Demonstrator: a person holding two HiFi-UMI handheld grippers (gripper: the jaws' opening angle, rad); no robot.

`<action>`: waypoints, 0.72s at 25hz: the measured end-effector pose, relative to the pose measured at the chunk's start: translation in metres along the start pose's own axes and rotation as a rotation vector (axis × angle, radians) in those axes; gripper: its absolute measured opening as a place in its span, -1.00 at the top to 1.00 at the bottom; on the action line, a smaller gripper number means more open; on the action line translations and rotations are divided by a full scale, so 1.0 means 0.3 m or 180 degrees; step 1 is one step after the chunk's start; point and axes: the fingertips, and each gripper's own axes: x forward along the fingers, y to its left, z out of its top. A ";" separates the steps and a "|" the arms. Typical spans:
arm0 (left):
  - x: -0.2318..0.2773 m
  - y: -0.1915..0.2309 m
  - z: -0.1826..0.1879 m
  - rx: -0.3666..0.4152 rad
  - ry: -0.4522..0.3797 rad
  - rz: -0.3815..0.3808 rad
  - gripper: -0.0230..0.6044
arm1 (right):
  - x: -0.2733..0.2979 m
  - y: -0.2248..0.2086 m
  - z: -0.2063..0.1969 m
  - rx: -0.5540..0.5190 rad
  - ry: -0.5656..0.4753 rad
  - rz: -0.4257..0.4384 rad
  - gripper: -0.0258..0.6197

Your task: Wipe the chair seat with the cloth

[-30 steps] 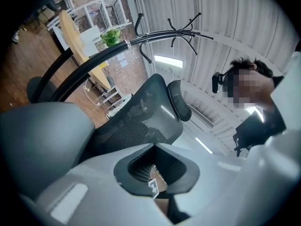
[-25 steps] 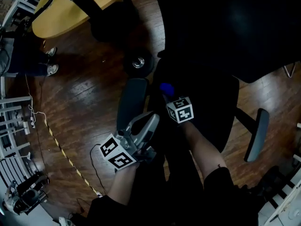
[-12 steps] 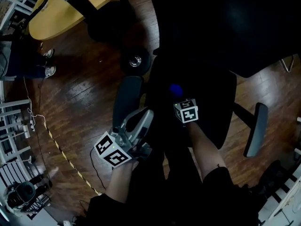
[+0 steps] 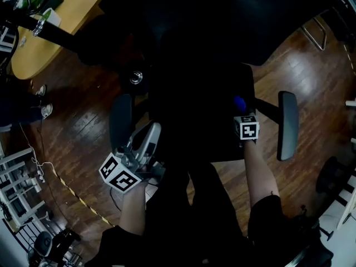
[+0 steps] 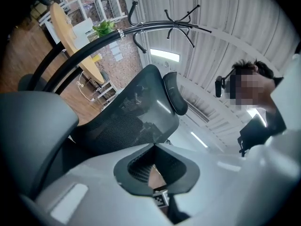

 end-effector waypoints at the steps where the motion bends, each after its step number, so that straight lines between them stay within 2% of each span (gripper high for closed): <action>1: 0.006 -0.006 -0.005 0.0000 0.0016 -0.0010 0.95 | -0.020 -0.037 -0.010 0.0047 -0.0011 -0.0054 0.80; 4: 0.022 -0.027 -0.018 -0.0005 0.0033 -0.0040 0.95 | -0.060 -0.102 -0.032 0.0095 -0.0025 -0.0131 0.80; 8: 0.017 -0.038 -0.023 -0.0007 0.0031 -0.0051 0.95 | -0.068 -0.115 -0.031 0.0088 -0.0017 -0.0228 0.80; 11: -0.005 -0.028 -0.008 -0.0005 -0.0022 -0.0026 0.95 | -0.068 -0.093 0.013 0.0200 -0.0189 -0.0237 0.80; 14: -0.033 -0.017 0.008 0.0001 -0.0095 0.0002 0.95 | -0.021 0.041 0.096 0.0150 -0.0322 0.0027 0.80; 18: -0.074 -0.020 0.009 -0.0031 -0.0123 -0.0024 0.95 | 0.061 0.405 0.186 0.0044 -0.0377 0.0656 0.80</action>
